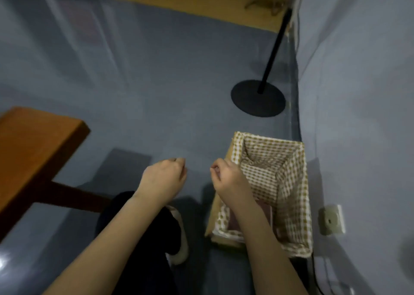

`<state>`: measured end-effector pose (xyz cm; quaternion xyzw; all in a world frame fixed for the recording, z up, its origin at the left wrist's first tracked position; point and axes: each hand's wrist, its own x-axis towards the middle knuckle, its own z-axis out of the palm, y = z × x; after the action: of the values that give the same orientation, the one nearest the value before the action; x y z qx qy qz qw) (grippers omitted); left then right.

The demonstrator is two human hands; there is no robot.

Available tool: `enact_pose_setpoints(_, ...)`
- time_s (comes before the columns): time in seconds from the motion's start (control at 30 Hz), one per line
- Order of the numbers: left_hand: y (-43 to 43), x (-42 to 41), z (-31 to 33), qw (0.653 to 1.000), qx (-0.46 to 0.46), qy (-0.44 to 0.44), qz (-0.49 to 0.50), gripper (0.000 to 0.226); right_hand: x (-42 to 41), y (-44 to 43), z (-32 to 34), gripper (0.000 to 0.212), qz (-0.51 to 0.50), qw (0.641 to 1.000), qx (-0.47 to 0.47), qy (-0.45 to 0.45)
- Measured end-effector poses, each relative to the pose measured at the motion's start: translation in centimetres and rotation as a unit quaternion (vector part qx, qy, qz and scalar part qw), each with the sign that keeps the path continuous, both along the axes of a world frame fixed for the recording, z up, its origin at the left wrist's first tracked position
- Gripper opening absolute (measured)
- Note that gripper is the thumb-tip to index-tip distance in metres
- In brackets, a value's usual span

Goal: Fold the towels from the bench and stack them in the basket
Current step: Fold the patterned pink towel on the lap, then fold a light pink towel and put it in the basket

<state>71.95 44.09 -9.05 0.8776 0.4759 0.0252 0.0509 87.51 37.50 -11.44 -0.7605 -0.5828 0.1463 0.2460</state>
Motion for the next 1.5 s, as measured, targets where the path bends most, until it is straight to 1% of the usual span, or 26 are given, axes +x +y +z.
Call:
enact_pose_setpoints(0.03,0.1,-2.1,0.8,1.000,0.009,-0.001,0.017,0.024,-1.8,0.6,0.8,0.031,0.024,1.000,-0.003,-0.006)
enact_pose_setpoints(0.1,0.1,-6.4,2.2,0.998,0.024,0.003,0.050,0.023,-5.5,1.8,2.1,0.024,0.075,0.997,-0.025,-0.023)
enact_pose_setpoints(0.2,-0.4,-13.7,4.5,0.993,0.032,0.025,0.110,0.024,-11.5,3.3,3.5,0.021,0.142,0.989,0.002,-0.032)
enact_pose_setpoints(0.27,-1.4,-18.7,5.9,0.989,0.013,0.017,0.147,0.025,-15.9,4.1,4.4,0.022,0.189,0.982,0.012,-0.024)
enact_pose_setpoints(0.33,-3.0,-23.5,7.1,0.982,-0.010,0.001,0.190,0.025,-20.4,4.8,5.2,0.023,0.246,0.969,0.013,-0.010)
enact_pose_setpoints(0.43,-6.4,-30.0,8.4,0.963,-0.010,-0.018,0.270,0.022,-27.3,5.1,6.5,0.024,0.336,0.942,0.020,0.003)
enact_pose_setpoints(0.57,-12.3,-37.3,9.1,0.919,0.000,-0.042,0.392,0.024,-36.2,4.1,8.0,0.024,0.458,0.889,0.009,-0.002)
enact_pose_setpoints(0.73,-21.1,-43.8,9.0,0.839,0.028,-0.061,0.540,0.024,-46.2,-0.3,9.1,0.024,0.590,0.807,0.018,-0.008)
enact_pose_setpoints(0.83,-26.5,-46.3,8.7,0.792,0.045,-0.107,0.600,0.020,-51.0,-3.7,9.2,0.025,0.648,0.761,0.020,-0.020)
enact_pose_setpoints(0.93,-31.6,-48.6,8.3,0.755,0.056,-0.139,0.639,0.017,-55.4,-7.1,8.9,0.025,0.690,0.723,0.016,-0.026)
enact_pose_setpoints(1.0,-34.6,-50.1,8.0,0.726,0.054,-0.133,0.672,0.020,-58.1,-9.3,8.7,0.024,0.711,0.703,0.014,-0.031)
enact_pose_setpoints(1.07,-37.1,-51.9,7.7,0.705,0.045,-0.123,0.696,0.021,-60.5,-11.4,8.4,0.024,0.725,0.688,0.006,-0.032)
enact_pose_setpoints(1.27,-42.2,-57.6,7.1,0.681,0.013,-0.132,0.721,0.020,-67.1,-16.5,7.2,0.025,0.757,0.653,-0.015,-0.035)
enact_pose_setpoints(1.4,-44.1,-61.0,7.5,0.664,0.016,-0.135,0.735,0.020,-70.9,-18.5,7.7,0.025,0.772,0.634,-0.001,-0.045)
enact_pose_setpoints(1.5,-44.6,-63.2,7.6,0.648,0.028,-0.147,0.747,0.020,-73.9,-19.2,8.2,0.025,0.770,0.636,0.012,-0.052)
